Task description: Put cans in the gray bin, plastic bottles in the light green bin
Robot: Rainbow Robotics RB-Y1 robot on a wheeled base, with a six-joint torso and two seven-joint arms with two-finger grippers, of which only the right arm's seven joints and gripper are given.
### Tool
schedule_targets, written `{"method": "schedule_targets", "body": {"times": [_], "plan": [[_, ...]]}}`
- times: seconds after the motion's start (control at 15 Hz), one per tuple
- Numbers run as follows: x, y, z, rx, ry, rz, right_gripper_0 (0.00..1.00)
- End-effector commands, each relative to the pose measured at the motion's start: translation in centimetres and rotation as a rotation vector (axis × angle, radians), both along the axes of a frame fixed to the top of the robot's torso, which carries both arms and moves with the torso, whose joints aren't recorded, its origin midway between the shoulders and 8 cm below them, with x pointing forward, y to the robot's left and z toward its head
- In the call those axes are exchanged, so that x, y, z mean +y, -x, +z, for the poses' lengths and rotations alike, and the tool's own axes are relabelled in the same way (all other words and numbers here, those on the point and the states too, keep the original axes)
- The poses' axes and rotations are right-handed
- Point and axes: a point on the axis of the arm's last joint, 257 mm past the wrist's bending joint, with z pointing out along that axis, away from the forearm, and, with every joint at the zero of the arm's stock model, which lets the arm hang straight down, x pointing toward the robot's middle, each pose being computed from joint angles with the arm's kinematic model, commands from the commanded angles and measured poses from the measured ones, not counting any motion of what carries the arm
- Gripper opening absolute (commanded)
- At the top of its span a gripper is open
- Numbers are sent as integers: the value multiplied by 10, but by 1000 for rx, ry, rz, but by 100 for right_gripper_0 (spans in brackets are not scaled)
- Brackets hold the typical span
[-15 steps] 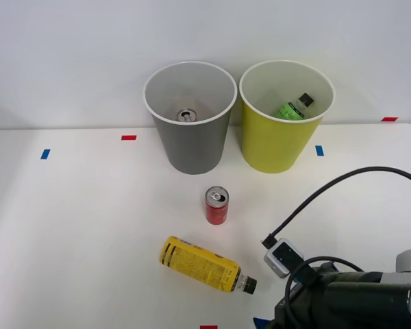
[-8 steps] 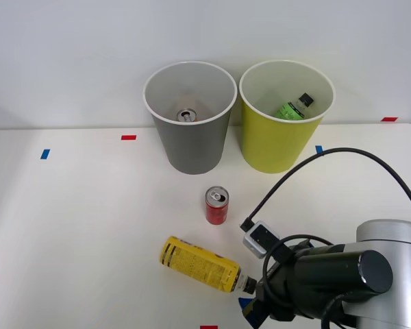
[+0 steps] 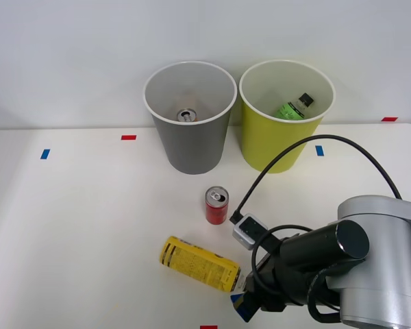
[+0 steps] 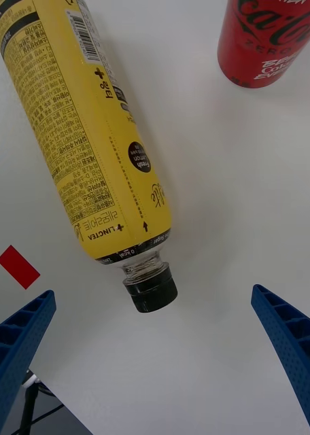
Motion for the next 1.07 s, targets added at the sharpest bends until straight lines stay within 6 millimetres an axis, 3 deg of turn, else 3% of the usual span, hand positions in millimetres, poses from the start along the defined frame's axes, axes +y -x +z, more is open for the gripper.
{"method": "schedule_targets", "body": {"times": [0.07,0.47,1.07], "plan": [[-3,-1,1,1,16,0,100],[6,2,2,15,-8,-12,100],[36,-16,-7,1,-17,-27,100]]}}
